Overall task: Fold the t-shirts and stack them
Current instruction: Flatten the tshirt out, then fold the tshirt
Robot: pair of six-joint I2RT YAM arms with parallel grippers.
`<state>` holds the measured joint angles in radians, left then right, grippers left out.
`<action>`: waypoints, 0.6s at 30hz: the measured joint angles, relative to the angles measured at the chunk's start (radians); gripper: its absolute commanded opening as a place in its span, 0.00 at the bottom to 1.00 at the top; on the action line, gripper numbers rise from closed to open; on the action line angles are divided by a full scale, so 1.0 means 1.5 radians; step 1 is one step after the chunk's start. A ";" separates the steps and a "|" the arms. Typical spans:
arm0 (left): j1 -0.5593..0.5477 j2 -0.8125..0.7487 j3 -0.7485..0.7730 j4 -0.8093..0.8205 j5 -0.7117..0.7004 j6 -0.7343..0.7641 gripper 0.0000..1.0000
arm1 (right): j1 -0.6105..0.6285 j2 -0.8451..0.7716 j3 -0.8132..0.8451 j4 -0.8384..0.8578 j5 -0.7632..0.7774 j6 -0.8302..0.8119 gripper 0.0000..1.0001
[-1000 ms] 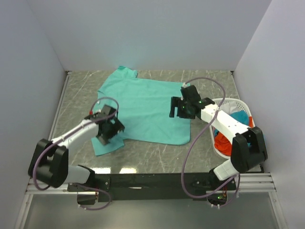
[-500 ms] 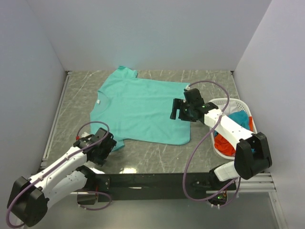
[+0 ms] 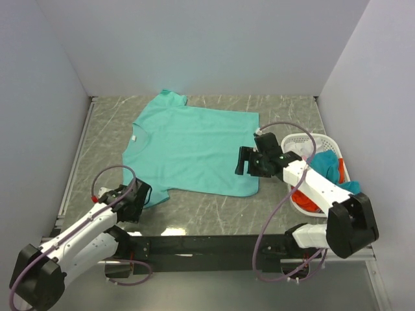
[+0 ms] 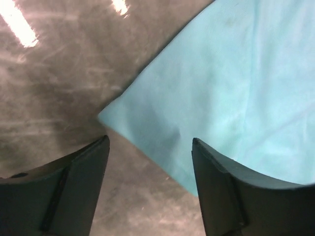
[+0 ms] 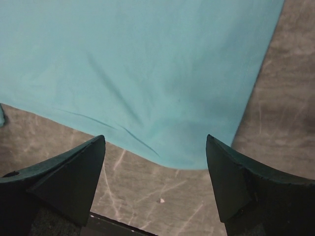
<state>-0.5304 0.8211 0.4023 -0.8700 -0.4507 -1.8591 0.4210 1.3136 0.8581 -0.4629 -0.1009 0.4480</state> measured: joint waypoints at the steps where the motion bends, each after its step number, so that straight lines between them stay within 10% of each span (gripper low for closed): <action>1: 0.006 0.008 0.000 0.005 -0.005 0.002 0.66 | 0.000 -0.012 -0.012 -0.003 0.002 0.000 0.89; 10: 0.077 0.093 0.005 0.087 -0.009 0.081 0.01 | 0.000 -0.153 -0.118 -0.042 0.035 0.018 0.89; 18: 0.081 0.092 0.002 0.127 0.006 0.136 0.00 | 0.000 -0.224 -0.203 -0.078 0.061 0.073 0.86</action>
<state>-0.4088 0.9588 0.4049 -0.6792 -0.4416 -1.6550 0.4210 0.9771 0.5537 -0.5797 -0.0093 0.5579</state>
